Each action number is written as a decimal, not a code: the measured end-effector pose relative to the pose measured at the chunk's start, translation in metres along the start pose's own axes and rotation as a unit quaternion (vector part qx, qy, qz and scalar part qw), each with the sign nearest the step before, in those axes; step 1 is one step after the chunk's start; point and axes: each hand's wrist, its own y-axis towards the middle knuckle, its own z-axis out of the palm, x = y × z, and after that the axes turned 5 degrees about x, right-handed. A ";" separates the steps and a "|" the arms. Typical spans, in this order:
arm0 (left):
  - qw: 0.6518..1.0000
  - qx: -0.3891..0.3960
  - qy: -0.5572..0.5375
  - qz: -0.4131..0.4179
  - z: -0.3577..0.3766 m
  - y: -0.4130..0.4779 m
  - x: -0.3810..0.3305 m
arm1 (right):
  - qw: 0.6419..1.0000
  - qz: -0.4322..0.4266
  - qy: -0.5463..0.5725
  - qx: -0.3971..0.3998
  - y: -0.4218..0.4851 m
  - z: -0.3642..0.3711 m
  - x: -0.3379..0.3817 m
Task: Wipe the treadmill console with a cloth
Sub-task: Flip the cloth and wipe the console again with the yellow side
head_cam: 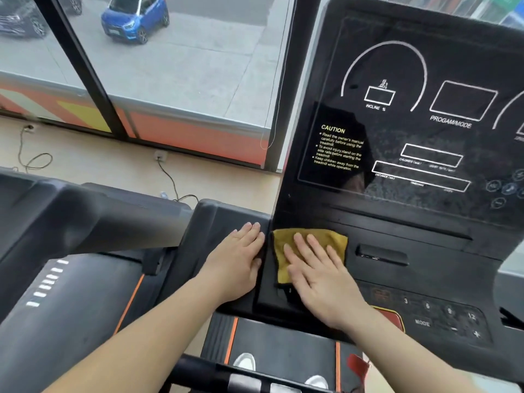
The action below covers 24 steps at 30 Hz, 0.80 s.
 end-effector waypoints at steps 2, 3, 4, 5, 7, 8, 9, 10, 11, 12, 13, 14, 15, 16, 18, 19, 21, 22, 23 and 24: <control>0.998 -0.058 -0.027 0.000 -0.001 -0.007 0.004 | 0.998 0.034 -0.031 -0.034 0.017 -0.003 -0.004; 0.995 -0.096 -0.035 -0.006 -0.001 -0.014 0.007 | 0.997 0.045 -0.035 -0.046 0.021 0.000 -0.001; 0.992 -0.115 -0.038 -0.019 -0.001 -0.022 0.008 | 0.997 0.052 -0.026 -0.053 0.021 0.005 0.006; 0.990 -0.132 -0.045 -0.027 0.003 -0.029 0.011 | 0.997 0.054 -0.010 -0.050 0.017 0.010 0.014; 0.986 -0.159 -0.052 -0.019 0.014 -0.038 0.017 | 0.999 0.031 0.019 -0.022 0.004 0.020 0.030; 0.986 -0.159 -0.056 -0.014 0.016 -0.039 0.017 | 1.000 0.008 0.022 -0.005 -0.004 0.023 0.036; 0.985 -0.158 -0.062 -0.011 0.016 -0.038 0.014 | 1.000 -0.014 0.019 0.010 -0.011 0.023 0.037; 0.984 -0.162 -0.068 -0.011 0.017 -0.037 0.012 | 0.999 -0.033 0.019 0.019 -0.014 0.021 0.034; 0.983 -0.167 -0.070 -0.011 0.016 -0.035 0.009 | 0.999 -0.047 0.019 0.019 -0.012 0.016 0.028; 0.983 -0.169 -0.072 -0.011 0.015 -0.033 0.005 | 0.998 -0.053 0.014 0.012 -0.007 0.009 0.018; 0.983 -0.170 -0.074 -0.010 0.014 -0.032 0.002 | 0.999 -0.047 -0.002 -0.002 -0.002 0.002 0.006; 0.982 -0.172 -0.077 -0.009 0.015 -0.032 0.000 | 0.999 -0.029 -0.027 -0.019 0.004 -0.005 -0.006; 0.982 -0.173 -0.078 -0.009 0.014 -0.033 -0.001 | 0.998 -0.008 -0.049 -0.036 0.010 -0.009 -0.015; 0.982 -0.173 -0.079 -0.009 0.014 -0.034 -0.003 | 0.997 0.013 -0.062 -0.051 0.013 -0.008 -0.019; 0.981 -0.173 -0.088 -0.015 0.013 -0.035 -0.004 | 0.995 0.057 -0.039 -0.075 0.015 0.005 -0.008; 0.980 -0.174 -0.094 -0.019 0.013 -0.034 -0.006 | 0.994 0.071 -0.016 -0.079 0.011 0.015 0.002; 0.978 -0.177 -0.108 -0.028 0.014 -0.034 -0.008 | 0.997 0.052 0.006 -0.058 -0.003 0.032 0.024; 0.977 -0.176 -0.115 -0.028 0.014 -0.035 -0.008 | 0.999 0.022 0.007 -0.041 -0.011 0.035 0.030; 0.977 -0.174 -0.120 -0.024 0.015 -0.034 -0.009 | 1.000 -0.005 0.007 -0.025 -0.018 0.034 0.028; 0.977 -0.171 -0.122 -0.023 0.016 -0.035 -0.009 | 1.000 -0.028 0.006 -0.011 -0.020 0.028 0.023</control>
